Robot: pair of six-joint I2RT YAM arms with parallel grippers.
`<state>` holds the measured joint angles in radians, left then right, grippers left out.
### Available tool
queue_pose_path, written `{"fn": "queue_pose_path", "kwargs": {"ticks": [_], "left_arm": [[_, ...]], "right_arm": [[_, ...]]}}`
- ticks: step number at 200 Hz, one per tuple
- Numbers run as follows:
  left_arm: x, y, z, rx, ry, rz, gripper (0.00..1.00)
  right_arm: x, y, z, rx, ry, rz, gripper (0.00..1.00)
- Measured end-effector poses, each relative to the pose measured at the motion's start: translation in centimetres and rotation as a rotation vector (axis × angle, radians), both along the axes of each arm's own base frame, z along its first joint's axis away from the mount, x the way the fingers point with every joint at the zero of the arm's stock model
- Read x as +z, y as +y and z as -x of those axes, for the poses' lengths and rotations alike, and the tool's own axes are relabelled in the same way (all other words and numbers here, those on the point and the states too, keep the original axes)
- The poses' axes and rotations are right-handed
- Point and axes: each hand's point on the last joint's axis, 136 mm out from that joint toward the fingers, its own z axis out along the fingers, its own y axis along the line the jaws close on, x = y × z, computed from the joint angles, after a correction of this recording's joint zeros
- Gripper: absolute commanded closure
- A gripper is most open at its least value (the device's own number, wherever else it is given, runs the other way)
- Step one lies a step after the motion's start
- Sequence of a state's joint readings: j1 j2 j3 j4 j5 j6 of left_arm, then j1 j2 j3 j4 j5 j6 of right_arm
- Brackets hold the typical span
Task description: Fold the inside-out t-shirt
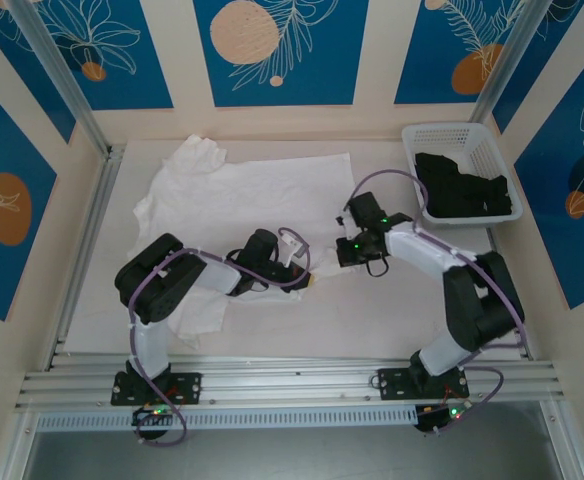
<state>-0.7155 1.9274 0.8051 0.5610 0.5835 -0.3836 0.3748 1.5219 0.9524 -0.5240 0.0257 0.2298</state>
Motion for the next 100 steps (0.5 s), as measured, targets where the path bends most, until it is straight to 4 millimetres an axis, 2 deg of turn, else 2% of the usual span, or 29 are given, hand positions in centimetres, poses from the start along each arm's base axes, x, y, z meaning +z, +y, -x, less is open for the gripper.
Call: {"fn": "queue_pose_path", "kwargs": {"ticks": [23, 58, 81, 100], "left_arm": [[0.0, 0.0, 0.0, 0.000, -0.001, 0.000, 1.00], [-0.2, -0.2, -0.2, -0.011, -0.019, -0.004, 1.00], [-0.5, -0.4, -0.4, -0.015, -0.018, -0.009, 1.00], [-0.5, -0.6, -0.4, -0.022, -0.028, -0.008, 1.00]], "right_arm": [[1.3, -0.5, 1.3, -0.058, 0.042, -0.193, 0.99], [1.3, -1.0, 2.6, -0.147, 0.160, -0.469, 0.95], [1.6, -1.0, 2.4, -0.180, 0.203, -0.600, 0.89], [1.1, -1.1, 1.7, -0.215, 0.219, -0.622, 0.86]]}}
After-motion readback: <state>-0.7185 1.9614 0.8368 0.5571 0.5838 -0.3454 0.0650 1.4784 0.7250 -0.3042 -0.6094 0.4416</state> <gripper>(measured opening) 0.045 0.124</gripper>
